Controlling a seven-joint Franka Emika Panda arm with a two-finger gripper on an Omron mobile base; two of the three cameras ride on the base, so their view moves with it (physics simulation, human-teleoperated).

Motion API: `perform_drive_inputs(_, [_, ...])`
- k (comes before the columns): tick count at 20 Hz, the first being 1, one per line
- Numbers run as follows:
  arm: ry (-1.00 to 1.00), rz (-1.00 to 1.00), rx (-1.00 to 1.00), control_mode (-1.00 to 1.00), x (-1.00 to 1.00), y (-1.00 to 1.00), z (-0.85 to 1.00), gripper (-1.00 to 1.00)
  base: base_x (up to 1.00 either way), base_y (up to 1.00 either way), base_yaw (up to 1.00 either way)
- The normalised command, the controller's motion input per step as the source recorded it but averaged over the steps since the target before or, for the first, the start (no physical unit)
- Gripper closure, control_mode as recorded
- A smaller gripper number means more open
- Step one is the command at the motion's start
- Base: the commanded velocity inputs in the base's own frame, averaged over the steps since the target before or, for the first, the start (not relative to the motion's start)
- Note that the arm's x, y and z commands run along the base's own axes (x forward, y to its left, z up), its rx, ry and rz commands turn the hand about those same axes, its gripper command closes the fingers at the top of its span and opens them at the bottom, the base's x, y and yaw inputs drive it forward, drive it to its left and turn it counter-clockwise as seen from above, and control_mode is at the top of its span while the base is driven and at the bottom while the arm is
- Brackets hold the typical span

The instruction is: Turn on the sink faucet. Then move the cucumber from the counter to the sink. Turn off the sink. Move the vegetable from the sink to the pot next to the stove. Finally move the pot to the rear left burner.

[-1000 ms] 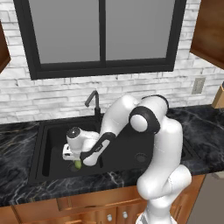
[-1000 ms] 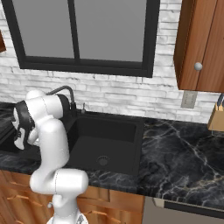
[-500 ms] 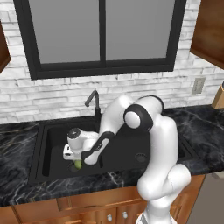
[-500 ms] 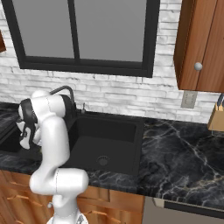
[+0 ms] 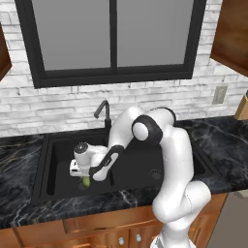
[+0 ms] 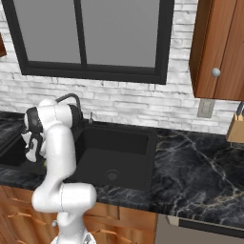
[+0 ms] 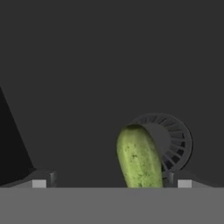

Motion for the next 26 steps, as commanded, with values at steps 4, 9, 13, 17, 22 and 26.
perform_drive_inputs(4, [0.00,0.00,0.00,-1.00,0.22,0.06,-0.19,-1.00,0.00,0.00,0.00])
perform_drive_inputs(9, [0.00,0.00,0.00,-1.00,0.19,0.10,-0.19,-1.00,0.00,0.00,0.00])
perform_drive_inputs(13, [0.00,0.00,0.00,-1.00,0.19,0.09,-0.21,-1.00,0.00,0.00,0.00])
perform_drive_inputs(17, [0.00,0.00,0.00,-1.00,0.16,0.08,-0.24,-1.00,0.00,0.00,0.00])
perform_drive_inputs(22, [0.00,0.00,0.00,-1.00,0.10,0.00,-0.29,-1.00,0.00,0.00,0.00])
perform_drive_inputs(26, [0.00,0.00,0.00,-1.00,0.12,0.06,-0.31,-1.00,0.00,0.00,0.00])
